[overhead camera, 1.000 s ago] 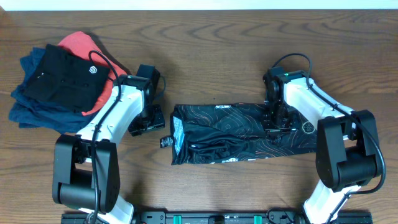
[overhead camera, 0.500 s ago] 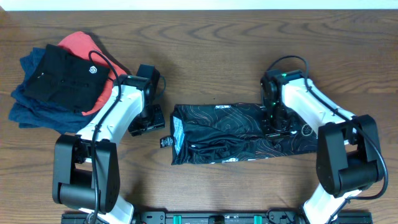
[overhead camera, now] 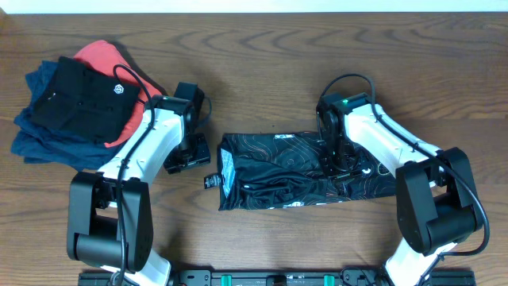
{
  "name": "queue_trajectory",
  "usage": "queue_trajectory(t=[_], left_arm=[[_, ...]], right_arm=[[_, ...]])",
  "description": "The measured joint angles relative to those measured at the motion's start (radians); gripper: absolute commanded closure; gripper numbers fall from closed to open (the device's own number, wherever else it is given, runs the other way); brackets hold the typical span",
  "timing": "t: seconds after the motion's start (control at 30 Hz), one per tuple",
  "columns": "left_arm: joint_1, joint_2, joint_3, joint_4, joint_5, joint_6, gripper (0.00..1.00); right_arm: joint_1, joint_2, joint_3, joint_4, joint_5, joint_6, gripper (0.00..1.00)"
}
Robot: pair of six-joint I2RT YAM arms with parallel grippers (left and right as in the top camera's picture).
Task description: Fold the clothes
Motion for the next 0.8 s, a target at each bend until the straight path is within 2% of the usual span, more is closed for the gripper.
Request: queue_trajectory(t=[0.13,0.2,0.23,0.27,0.3,0.47,0.57,0.6,0.73,0.8], left_arm=[[0.000,0.000,0.000,-0.001,0.000,0.003,0.36],[0.000,0.000,0.000,-0.001,0.011,0.005,0.36],[0.000,0.000,0.000,0.000,0.023,0.009,0.35],[0.000,0.000,0.000,0.000,0.038,0.018,0.34],[0.000,0.000,0.000,0.002,0.053,0.031,0.32],[0.000,0.000,-0.002,0.028,0.131,0.097,0.19],[0.000,0.000,-0.031,0.072,0.166,0.123,0.17],[0.000,0.000,-0.041,0.086,0.177,0.129,0.13],[0.000,0.000,-0.134,0.210,0.270,0.166,0.05],[0.000,0.000,-0.177,0.269,0.327,0.180,0.05]], right_arm=[[-0.005,-0.021,0.017,-0.009,0.053,0.045,0.80],[-0.017,-0.063,0.035,-0.002,0.081,0.061,0.76],[-0.027,-0.095,0.049,0.009,0.093,0.069,0.67],[-0.037,-0.125,0.061,0.018,0.102,0.081,0.39],[-0.050,-0.156,0.073,0.036,0.108,0.089,0.27],[-0.142,-0.296,0.110,0.103,0.127,0.093,0.26],[-0.198,-0.310,0.110,0.097,0.123,0.097,0.23],[-0.206,-0.307,0.110,0.097,0.122,0.099,0.22],[-0.229,-0.296,0.110,0.093,0.119,0.100,0.21],[-0.229,-0.295,0.110,0.092,0.115,0.100,0.21]])
